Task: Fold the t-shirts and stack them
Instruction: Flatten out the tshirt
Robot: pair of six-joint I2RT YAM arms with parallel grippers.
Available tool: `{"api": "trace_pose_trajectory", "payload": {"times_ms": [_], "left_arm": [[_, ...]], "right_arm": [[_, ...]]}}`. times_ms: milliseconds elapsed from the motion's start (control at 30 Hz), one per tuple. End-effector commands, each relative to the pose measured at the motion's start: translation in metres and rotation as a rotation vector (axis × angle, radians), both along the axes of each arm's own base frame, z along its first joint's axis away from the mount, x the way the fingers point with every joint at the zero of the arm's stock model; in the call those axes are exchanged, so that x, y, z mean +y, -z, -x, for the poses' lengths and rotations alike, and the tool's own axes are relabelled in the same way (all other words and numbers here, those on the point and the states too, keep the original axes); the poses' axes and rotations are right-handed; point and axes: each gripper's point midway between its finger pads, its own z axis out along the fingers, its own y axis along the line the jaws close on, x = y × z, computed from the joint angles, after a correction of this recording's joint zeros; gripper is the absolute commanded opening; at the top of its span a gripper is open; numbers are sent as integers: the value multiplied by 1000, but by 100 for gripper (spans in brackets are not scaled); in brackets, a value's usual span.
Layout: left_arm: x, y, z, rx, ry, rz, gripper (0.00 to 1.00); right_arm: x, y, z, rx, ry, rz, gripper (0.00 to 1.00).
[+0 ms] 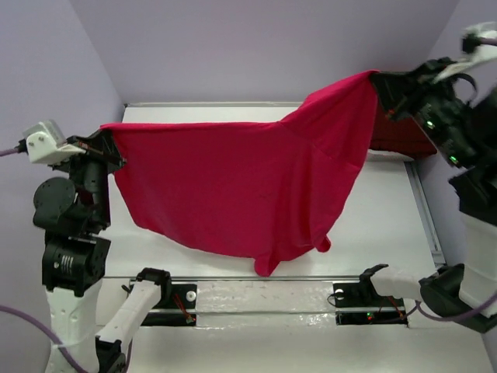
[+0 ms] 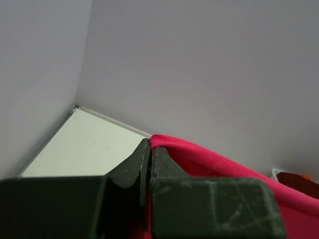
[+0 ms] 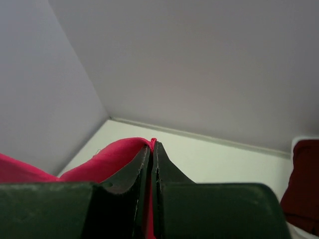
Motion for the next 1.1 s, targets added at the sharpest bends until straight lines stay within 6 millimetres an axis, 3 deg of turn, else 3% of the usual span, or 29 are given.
{"api": "trace_pose_trajectory", "payload": {"times_ms": [0, 33, 100, 200, 233, 300, 333, 400, 500, 533, 633, 667, 733, 767, 800, 833, 867, 900, 933, 1000, 1067], "left_arm": [[9, -3, -34, 36, -90, -1, 6], [6, 8, -53, 84, -96, -13, 6], [5, 19, -72, 136, -113, -13, 6], [-1, 61, -119, 285, -136, -32, 6], [-1, 70, -128, 313, -142, -34, 6], [-1, 93, -144, 377, -157, -39, 6], [-4, 113, -158, 426, -157, -39, 6], [-6, 140, -172, 488, -148, -34, 6], [-5, 182, -192, 566, -151, -5, 6], [-3, 200, -201, 604, -165, 3, 6], [-4, 228, -216, 665, -179, 1, 6], [-4, 234, -221, 674, -180, 0, 6], [-1, 249, -233, 703, -202, 8, 6], [-2, 254, -237, 715, -204, 12, 6], [2, 251, -245, 708, -218, 19, 6], [2, 265, -252, 739, -226, 10, 6], [3, 268, -257, 744, -232, 8, 6], [5, 264, -264, 733, -250, 7, 6], [5, 278, -270, 764, -258, -3, 6], [8, 276, -280, 759, -280, -12, 6], [9, 289, -290, 783, -291, -25, 6]], "right_arm": [[5, 52, -66, 142, 134, 83, 7], [9, 65, -78, 176, 142, 103, 7], [16, 96, -107, 249, 180, 146, 7], [32, 156, -149, 375, 200, 220, 7], [37, 164, -156, 390, 193, 224, 7], [46, 205, -179, 480, 192, 248, 7], [50, 216, -187, 500, 180, 249, 7], [58, 257, -204, 584, 169, 269, 7], [67, 293, -222, 650, 152, 280, 7], [68, 316, -233, 696, 152, 296, 7], [73, 344, -248, 740, 142, 301, 7], [73, 367, -256, 785, 145, 312, 7], [76, 378, -265, 797, 145, 318, 7], [79, 395, -272, 828, 146, 328, 7], [76, 401, -276, 841, 154, 327, 7], [79, 400, -283, 833, 151, 321, 7], [77, 417, -290, 862, 159, 324, 7], [78, 422, -293, 875, 157, 324, 7], [73, 418, -302, 869, 176, 310, 7], [69, 434, -310, 905, 192, 295, 7], [59, 437, -319, 917, 222, 257, 7]]}}
